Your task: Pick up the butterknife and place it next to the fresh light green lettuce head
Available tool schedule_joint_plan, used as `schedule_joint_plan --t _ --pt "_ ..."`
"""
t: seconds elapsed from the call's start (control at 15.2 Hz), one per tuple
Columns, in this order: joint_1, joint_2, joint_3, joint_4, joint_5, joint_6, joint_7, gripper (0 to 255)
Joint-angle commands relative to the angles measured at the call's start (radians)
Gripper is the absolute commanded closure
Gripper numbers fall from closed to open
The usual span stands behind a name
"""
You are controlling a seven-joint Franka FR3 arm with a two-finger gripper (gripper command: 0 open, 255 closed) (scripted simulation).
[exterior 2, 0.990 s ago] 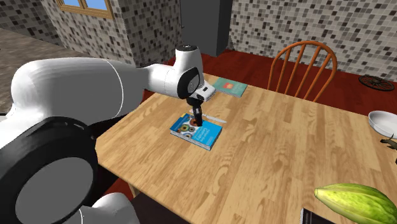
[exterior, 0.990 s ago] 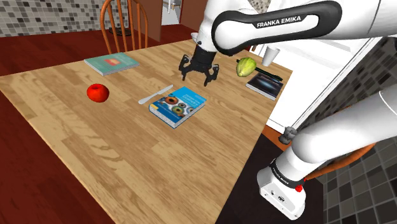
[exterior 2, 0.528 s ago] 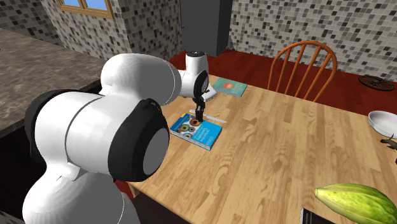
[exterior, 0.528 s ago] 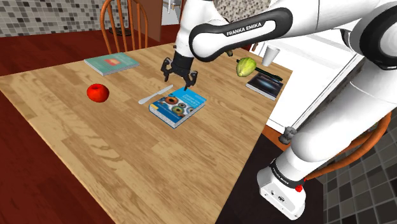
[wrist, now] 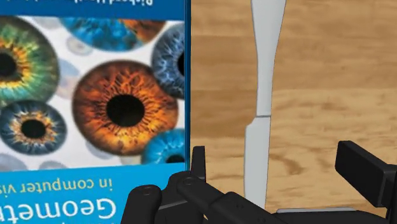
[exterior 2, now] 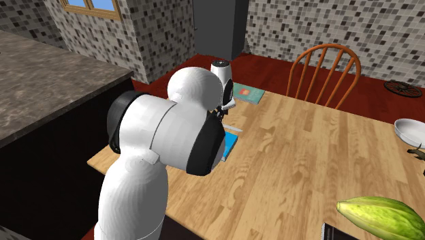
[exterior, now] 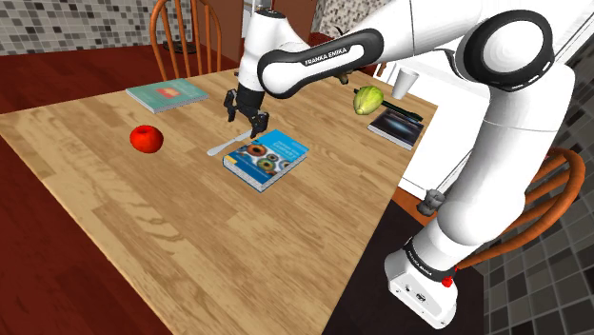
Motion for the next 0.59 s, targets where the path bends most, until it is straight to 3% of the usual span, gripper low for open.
schedule_joint_plan --t 0.0,0.53 --pt "0.008 0.022 -0.010 0.005 -0.014 0.017 0.018 0" --pt "0.024 0.066 -0.027 0.002 -0.047 0.057 0.038 0"
